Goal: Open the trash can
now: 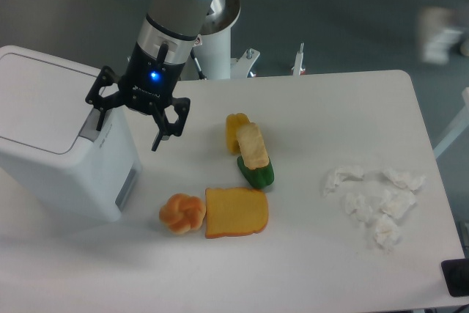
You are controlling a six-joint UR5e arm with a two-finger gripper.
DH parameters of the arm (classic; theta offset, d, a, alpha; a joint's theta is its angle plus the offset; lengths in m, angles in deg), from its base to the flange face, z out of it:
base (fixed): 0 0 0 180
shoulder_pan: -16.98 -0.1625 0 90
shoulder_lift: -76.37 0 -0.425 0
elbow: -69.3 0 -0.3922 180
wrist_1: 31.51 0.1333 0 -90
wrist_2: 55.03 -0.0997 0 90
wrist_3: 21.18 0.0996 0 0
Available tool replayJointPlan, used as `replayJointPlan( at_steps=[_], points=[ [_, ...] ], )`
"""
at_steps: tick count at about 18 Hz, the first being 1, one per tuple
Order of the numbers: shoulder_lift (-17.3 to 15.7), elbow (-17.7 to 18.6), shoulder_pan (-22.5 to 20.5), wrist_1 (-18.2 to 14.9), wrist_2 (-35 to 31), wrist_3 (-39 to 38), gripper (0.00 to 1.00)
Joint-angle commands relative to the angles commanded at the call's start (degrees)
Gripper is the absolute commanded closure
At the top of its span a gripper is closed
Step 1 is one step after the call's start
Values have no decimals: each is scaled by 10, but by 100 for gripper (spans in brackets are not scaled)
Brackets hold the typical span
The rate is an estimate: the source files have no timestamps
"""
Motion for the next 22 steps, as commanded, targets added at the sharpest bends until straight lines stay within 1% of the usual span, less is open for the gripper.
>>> replayJointPlan(
  at_steps=[5, 9, 15, 22],
  points=[
    [-2, 0, 0, -1, -1, 0, 0],
    [4, 0, 1, 0, -3, 0, 0],
    [0, -1, 0, -3, -4, 0, 0],
    [4, -39, -4, -6, -3, 5, 0]
  ],
)
